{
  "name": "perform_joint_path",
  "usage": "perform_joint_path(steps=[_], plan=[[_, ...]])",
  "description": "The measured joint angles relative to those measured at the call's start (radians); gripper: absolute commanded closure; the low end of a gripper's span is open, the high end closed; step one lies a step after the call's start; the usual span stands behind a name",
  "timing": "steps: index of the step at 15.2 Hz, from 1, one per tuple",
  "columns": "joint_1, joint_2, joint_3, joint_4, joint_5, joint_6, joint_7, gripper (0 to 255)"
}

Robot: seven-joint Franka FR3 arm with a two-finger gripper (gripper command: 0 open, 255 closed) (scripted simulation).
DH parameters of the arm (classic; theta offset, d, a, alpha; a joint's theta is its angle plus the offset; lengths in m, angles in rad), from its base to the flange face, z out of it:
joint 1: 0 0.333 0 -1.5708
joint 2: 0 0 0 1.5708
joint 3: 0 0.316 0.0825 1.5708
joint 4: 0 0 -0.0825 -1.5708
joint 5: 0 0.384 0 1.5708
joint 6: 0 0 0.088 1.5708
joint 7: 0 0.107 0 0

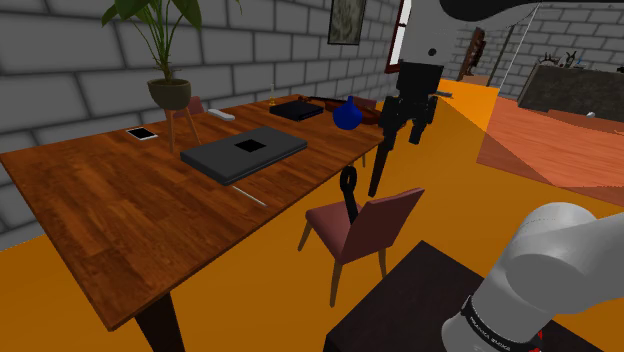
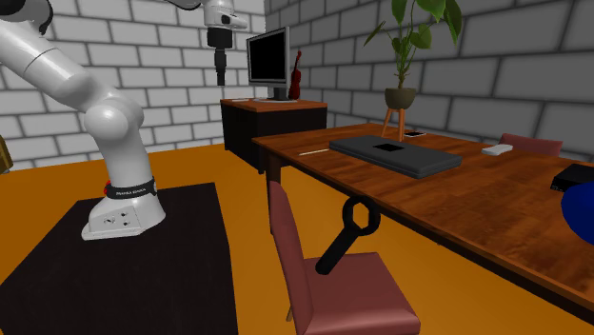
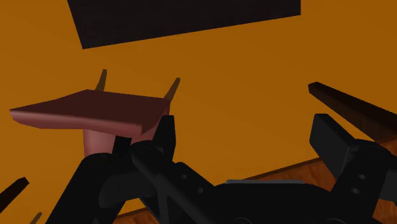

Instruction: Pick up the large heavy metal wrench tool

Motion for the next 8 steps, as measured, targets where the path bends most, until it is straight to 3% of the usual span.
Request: perform_joint_path(steps=[3, 8], plan=[[-0.003, -0.019, -0.016, -0.048, -0.006, 0.047, -0.023, 0], [-0.027, -0.049, -0.099, -0.201, -0.039, 0.242, -0.132, 0]])
